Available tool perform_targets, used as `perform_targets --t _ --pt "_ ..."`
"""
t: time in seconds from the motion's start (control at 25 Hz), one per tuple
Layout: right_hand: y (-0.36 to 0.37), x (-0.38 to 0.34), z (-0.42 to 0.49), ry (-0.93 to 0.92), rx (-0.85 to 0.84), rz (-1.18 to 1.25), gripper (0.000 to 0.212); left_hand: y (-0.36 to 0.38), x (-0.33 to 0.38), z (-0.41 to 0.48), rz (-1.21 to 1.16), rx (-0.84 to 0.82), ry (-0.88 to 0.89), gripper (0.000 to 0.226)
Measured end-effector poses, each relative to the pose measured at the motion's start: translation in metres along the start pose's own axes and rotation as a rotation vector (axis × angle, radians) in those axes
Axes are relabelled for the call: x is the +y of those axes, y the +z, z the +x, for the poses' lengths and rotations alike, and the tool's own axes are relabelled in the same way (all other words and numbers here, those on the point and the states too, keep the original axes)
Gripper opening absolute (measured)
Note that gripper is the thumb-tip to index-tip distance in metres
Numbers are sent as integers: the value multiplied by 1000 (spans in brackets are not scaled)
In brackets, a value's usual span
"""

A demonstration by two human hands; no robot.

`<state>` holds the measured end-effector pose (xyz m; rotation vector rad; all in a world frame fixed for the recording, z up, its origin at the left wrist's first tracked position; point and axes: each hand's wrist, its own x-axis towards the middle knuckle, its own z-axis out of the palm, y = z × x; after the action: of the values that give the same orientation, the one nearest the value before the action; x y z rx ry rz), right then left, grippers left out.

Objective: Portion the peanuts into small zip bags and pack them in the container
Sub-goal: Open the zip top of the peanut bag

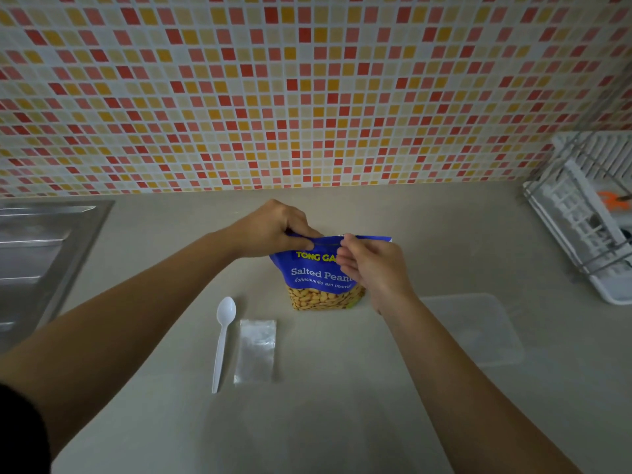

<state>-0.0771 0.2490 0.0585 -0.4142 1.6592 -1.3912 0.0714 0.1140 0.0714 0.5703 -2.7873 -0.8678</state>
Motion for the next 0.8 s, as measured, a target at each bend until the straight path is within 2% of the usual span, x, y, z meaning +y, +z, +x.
perform_targets --t 0.24,0.36,0.52,0.68,0.8 --pt "3 -2 4 64 36 9 14 -8 7 7 -302 -147 -284 19" --pt "6 6 2 -1 53 47 16 -10 14 20 -407 -204 -401 22" --pt "4 14 -1 -63 42 85 17 -17 16 32 -561 -364 -548 24" --pt "5 22 -1 -129 28 90 16 -16 19 41 -562 -441 -620 32" --pt "7 25 -1 -156 25 80 16 -15 22 46 -562 -443 -643 28"
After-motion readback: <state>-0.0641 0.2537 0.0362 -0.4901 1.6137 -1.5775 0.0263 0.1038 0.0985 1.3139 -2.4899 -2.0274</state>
